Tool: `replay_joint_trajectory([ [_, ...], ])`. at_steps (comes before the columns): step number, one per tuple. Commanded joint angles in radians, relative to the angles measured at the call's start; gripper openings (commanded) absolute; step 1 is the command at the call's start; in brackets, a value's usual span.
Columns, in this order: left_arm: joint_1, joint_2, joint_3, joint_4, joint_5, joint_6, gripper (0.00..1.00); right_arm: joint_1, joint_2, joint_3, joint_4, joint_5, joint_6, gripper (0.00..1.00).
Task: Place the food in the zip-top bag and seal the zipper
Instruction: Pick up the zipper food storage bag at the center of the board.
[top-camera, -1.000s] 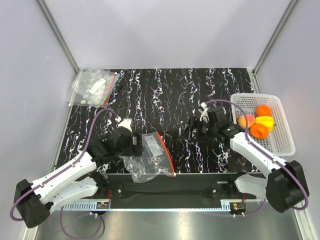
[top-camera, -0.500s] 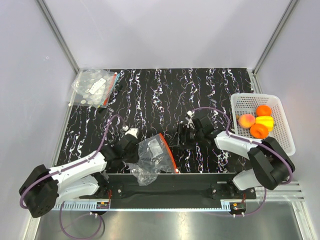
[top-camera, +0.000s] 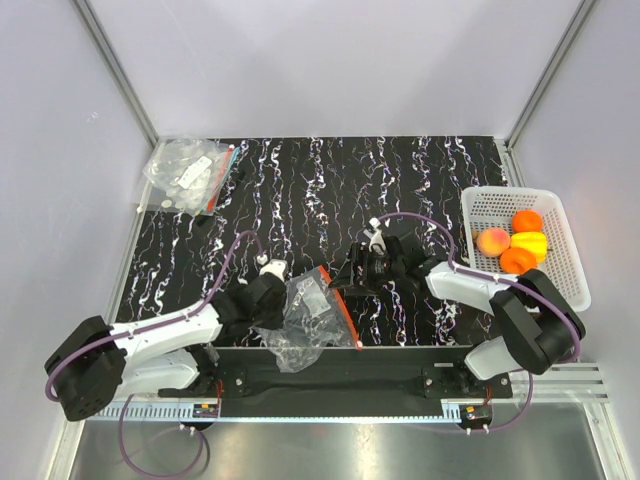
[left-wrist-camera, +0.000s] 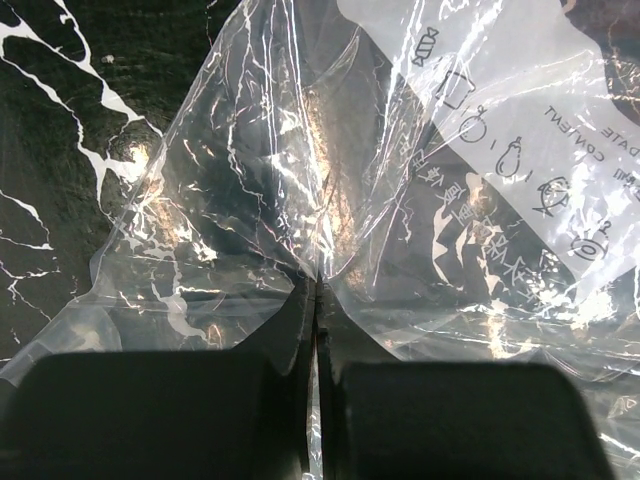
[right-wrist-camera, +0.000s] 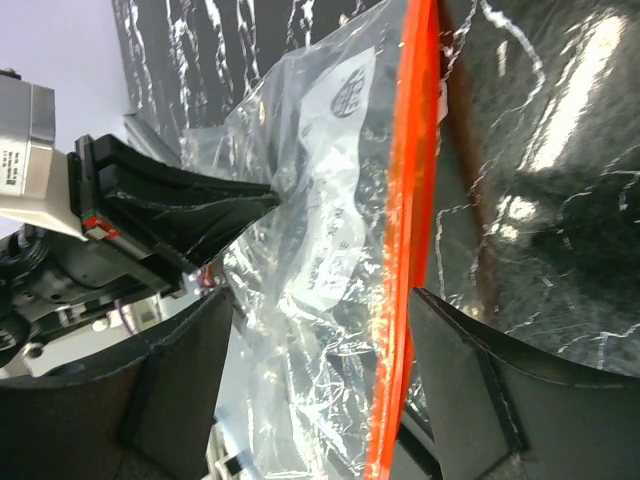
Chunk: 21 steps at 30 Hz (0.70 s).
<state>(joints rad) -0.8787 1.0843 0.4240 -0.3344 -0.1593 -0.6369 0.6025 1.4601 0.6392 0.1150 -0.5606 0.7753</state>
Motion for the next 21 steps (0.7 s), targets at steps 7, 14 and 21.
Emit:
replay_joint_trajectory([
  [7,-0.037,0.037,0.033,0.037,-0.068,-0.004,0.0,0.016,0.026,0.059,-0.103,0.082,-0.047,0.78],
  [14,-0.048,0.039,0.041,0.035,-0.082,-0.004,0.0,0.031,0.109,0.028,-0.025,0.044,-0.033,0.78],
  [21,-0.06,0.048,0.051,0.028,-0.091,0.005,0.0,0.036,0.1,0.03,0.043,0.008,-0.002,0.77],
])
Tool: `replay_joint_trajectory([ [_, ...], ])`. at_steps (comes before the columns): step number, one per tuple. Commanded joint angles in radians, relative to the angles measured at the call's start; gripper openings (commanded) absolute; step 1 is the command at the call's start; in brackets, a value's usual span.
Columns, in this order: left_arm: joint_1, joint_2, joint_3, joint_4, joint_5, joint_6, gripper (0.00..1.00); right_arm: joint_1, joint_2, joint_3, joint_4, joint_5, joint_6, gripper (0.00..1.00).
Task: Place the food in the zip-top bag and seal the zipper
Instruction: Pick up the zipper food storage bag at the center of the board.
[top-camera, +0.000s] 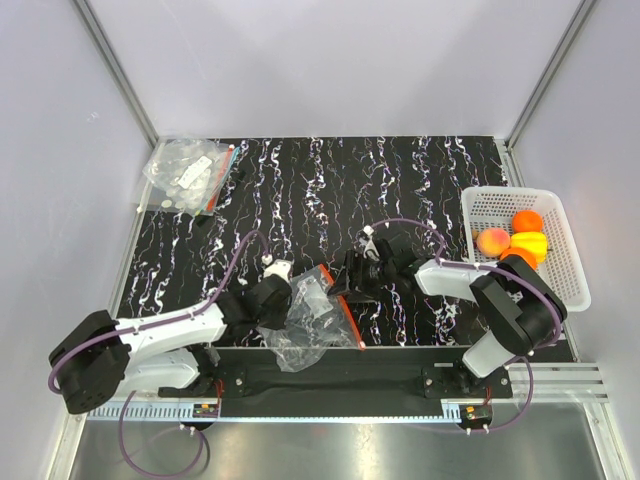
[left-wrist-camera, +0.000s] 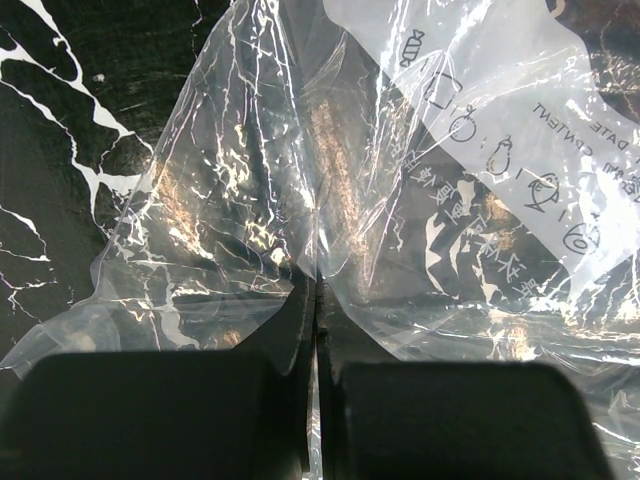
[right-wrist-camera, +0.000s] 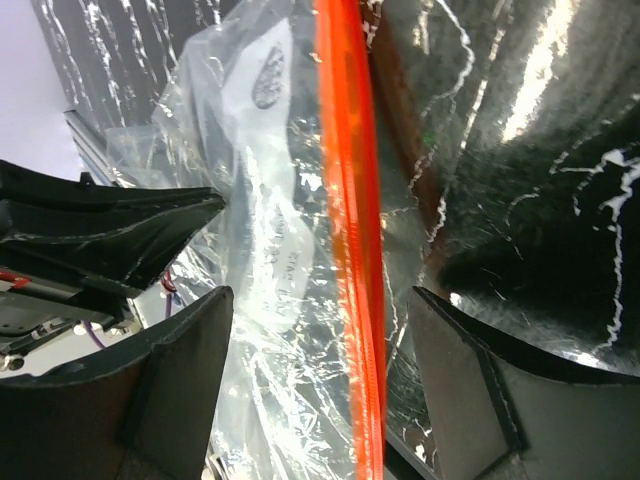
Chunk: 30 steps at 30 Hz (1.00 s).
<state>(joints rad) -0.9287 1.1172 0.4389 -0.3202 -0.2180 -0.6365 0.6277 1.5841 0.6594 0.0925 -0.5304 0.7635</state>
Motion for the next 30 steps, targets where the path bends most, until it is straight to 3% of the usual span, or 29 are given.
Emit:
replay_joint_trajectory([
  [1,-0.016,0.019,0.04,0.012,-0.034,0.008,0.0,0.01,-0.027,0.014,0.061,-0.02,0.005,0.77],
  [22,-0.125,0.17,0.144,-0.046,-0.132,0.028,0.0,0.01,-0.188,0.049,0.039,-0.045,0.045,0.67],
  [30,-0.139,0.179,0.153,-0.045,-0.162,0.006,0.0,0.01,-0.161,0.054,0.091,-0.115,0.083,0.32],
])
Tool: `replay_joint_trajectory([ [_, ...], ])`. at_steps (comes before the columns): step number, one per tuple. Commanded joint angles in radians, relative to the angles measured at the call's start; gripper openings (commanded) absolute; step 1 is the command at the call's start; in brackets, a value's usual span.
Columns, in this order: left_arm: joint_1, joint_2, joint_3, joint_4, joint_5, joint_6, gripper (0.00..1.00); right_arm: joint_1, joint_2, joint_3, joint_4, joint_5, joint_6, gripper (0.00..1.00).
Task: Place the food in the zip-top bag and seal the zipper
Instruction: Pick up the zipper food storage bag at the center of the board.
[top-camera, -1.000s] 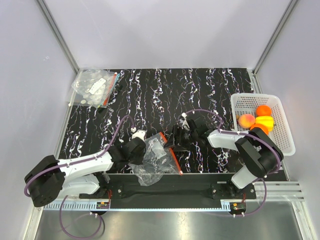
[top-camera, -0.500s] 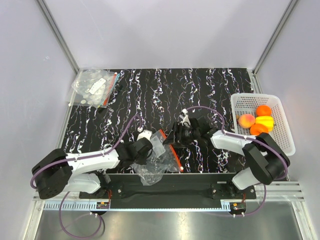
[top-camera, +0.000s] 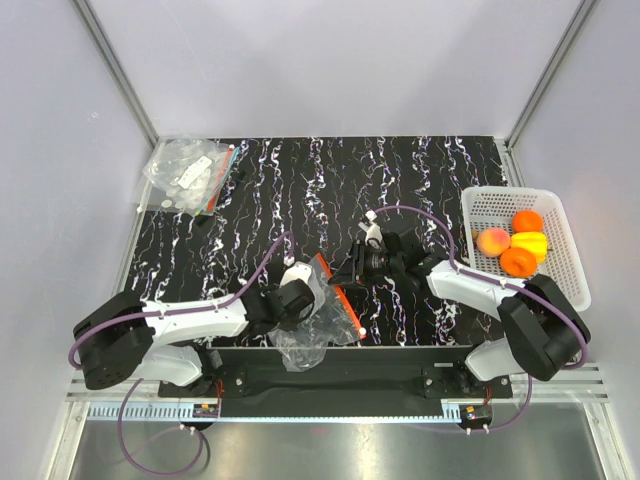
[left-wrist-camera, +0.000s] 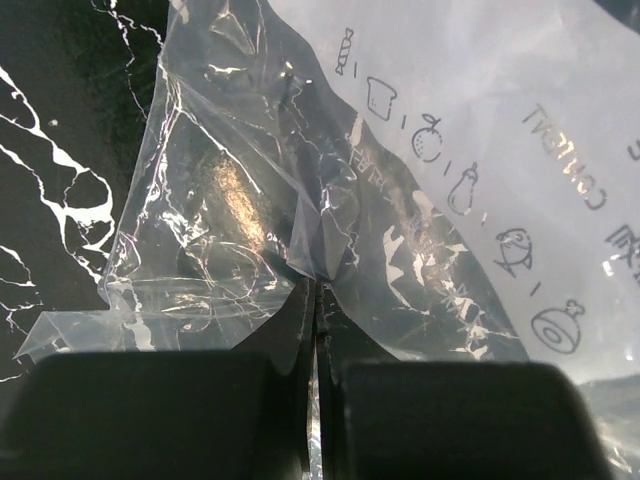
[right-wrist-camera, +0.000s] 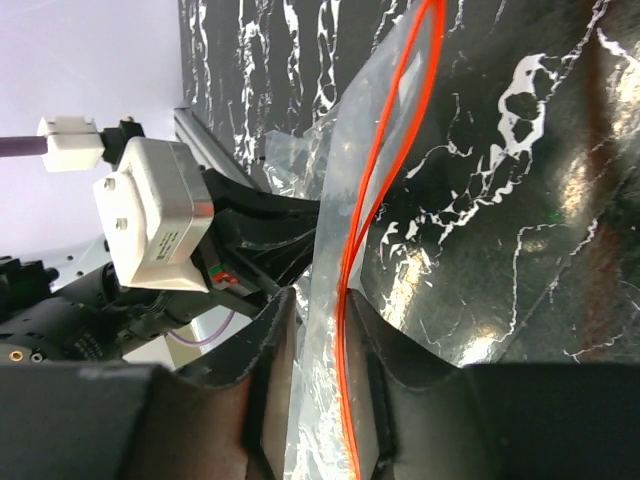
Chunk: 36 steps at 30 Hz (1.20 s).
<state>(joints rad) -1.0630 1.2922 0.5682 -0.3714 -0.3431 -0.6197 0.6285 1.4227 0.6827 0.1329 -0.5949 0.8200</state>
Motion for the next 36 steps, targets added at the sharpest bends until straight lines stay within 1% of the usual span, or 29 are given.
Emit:
replay_joint_trajectory([
  [1,-0.005,0.002,0.022,0.005,-0.04,-0.014,0.0,0.01,0.002,0.023,0.057,-0.058,0.028,0.31],
  [7,-0.005,-0.01,0.048,0.003,-0.06,-0.009,0.0,0.014,0.027,0.012,0.053,-0.062,0.016,0.33],
  [9,-0.005,-0.008,0.064,0.002,-0.069,-0.002,0.0,0.025,0.041,0.012,0.054,-0.063,0.013,0.31],
  [10,-0.005,-0.004,0.08,0.0,-0.073,0.001,0.0,0.028,0.047,0.014,0.057,-0.065,0.011,0.23],
  [11,-0.005,-0.002,0.09,-0.003,-0.082,0.006,0.0,0.036,0.048,0.017,0.057,-0.066,0.008,0.18],
  [12,-0.005,-0.002,0.1,-0.014,-0.089,0.008,0.0,0.036,0.048,0.023,0.056,-0.068,0.002,0.1],
  [13,-0.005,-0.002,0.125,-0.024,-0.111,0.011,0.0,0.036,0.038,0.031,0.03,-0.06,-0.007,0.0],
  [14,-0.005,-0.005,0.14,-0.05,-0.122,0.017,0.0,0.037,0.029,0.041,-0.001,-0.043,-0.022,0.0],
  [15,-0.005,-0.008,0.156,-0.066,-0.135,0.02,0.01,0.036,0.015,0.07,-0.036,0.005,-0.065,0.0],
  [17,-0.005,-0.036,0.205,-0.115,-0.172,0.037,0.08,0.036,-0.033,0.118,-0.206,0.079,-0.128,0.0],
  [18,-0.003,-0.048,0.222,-0.132,-0.181,0.041,0.11,0.036,-0.05,0.141,-0.261,0.122,-0.18,0.0],
  [19,-0.003,-0.077,0.258,-0.147,-0.188,0.046,0.15,0.036,-0.062,0.19,-0.354,0.197,-0.205,0.0],
  [20,-0.002,-0.094,0.274,-0.173,-0.194,0.057,0.23,0.036,-0.091,0.211,-0.392,0.225,-0.225,0.0],
  [22,0.003,-0.151,0.315,-0.193,-0.194,0.066,0.32,0.037,-0.116,0.264,-0.47,0.28,-0.268,0.0],
  [23,0.003,-0.168,0.326,-0.205,-0.189,0.075,0.4,0.037,-0.139,0.277,-0.487,0.29,-0.277,0.0],
  [27,0.008,-0.24,0.377,-0.233,-0.177,0.086,0.52,0.039,-0.18,0.345,-0.576,0.365,-0.314,0.0],
  [30,0.008,-0.263,0.391,-0.189,-0.131,0.101,0.56,0.048,-0.195,0.359,-0.639,0.432,-0.334,0.0],
  [33,0.008,-0.232,0.409,-0.124,-0.056,0.118,0.56,0.053,-0.189,0.345,-0.676,0.481,-0.335,0.0],
  [34,0.008,-0.202,0.413,-0.103,-0.016,0.123,0.56,0.053,-0.194,0.338,-0.682,0.484,-0.337,0.0],
  [36,0.008,-0.165,0.415,-0.035,0.016,0.127,0.55,0.051,-0.2,0.318,-0.684,0.503,-0.328,0.0],
])
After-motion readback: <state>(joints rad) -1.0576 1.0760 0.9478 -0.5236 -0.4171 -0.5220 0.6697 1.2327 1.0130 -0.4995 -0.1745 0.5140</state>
